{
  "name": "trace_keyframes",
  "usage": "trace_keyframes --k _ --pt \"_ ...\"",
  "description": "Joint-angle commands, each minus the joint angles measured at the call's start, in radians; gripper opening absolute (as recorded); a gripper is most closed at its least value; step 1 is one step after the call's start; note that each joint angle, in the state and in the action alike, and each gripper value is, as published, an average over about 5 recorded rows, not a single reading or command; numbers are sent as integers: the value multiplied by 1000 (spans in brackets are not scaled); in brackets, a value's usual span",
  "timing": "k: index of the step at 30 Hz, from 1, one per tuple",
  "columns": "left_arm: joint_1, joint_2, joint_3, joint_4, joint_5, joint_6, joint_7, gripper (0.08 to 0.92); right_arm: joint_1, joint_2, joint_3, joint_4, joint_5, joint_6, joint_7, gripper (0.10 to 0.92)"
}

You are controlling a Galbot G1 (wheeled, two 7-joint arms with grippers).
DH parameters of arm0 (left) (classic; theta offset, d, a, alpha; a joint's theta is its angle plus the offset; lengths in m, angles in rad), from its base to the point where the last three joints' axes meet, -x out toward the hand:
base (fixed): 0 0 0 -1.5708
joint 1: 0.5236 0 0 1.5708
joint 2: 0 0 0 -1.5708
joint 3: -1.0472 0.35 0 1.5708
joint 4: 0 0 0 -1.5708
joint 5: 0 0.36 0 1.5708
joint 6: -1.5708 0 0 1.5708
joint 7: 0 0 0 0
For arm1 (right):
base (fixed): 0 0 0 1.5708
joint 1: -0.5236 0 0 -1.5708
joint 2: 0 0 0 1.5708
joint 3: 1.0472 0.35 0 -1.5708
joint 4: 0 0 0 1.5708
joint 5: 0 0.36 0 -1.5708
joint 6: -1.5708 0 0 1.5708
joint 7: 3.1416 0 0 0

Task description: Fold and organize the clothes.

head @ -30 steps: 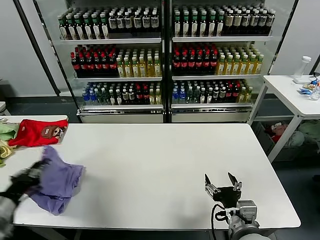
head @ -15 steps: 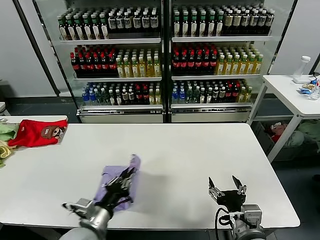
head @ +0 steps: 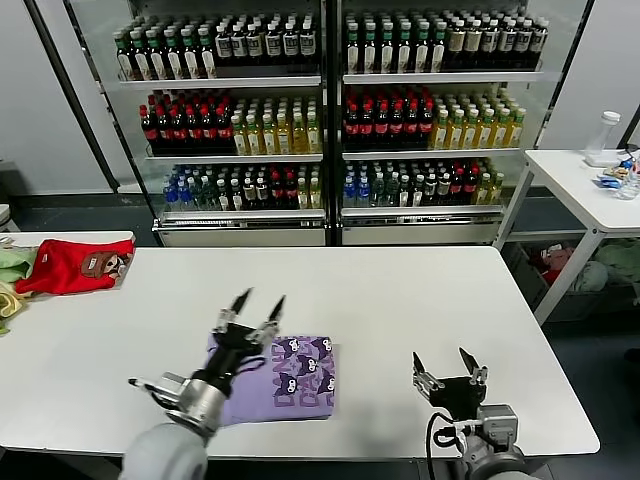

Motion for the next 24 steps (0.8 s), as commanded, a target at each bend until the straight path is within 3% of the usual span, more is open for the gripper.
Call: trace_keyframes --k 1,10,24 --pt "100 91 -309 124 94 -173 53 784 235 25 -154 -186 28 18 -50 823" --pt "154 72 -350 109 91 -170 49 823 350 86 -389 -290 179 -9 22 823" --pt "147 52 -331 72 67 -138 35 823 328 111 -470 -367 254 -9 132 823"
